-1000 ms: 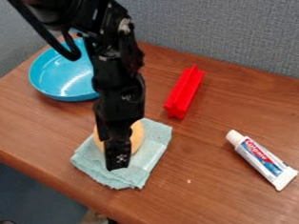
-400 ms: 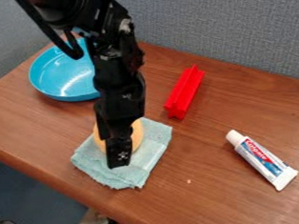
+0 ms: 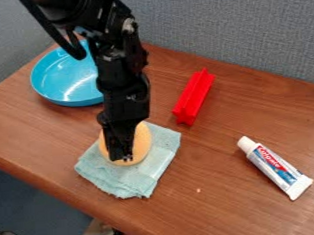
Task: Put the yellow ball on the blue plate
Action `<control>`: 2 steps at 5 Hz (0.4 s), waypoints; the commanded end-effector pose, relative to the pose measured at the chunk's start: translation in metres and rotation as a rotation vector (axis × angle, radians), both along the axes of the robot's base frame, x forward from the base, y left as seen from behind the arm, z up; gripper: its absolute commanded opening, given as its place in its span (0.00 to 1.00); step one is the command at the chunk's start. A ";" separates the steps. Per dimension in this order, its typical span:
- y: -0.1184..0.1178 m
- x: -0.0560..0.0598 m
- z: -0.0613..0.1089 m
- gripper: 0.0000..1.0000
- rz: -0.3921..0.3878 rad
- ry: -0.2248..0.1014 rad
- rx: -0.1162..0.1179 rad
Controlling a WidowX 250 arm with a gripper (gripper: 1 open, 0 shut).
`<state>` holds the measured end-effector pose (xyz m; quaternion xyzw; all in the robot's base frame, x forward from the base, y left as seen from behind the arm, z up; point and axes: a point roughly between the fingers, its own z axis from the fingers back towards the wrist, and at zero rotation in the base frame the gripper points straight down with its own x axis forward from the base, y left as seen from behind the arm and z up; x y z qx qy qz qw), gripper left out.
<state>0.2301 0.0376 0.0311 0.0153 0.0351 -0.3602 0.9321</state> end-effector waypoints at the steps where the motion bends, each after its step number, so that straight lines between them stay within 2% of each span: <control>1: 0.000 0.004 0.009 0.00 -0.003 -0.008 -0.004; 2: 0.002 0.010 0.027 0.00 0.010 -0.040 0.005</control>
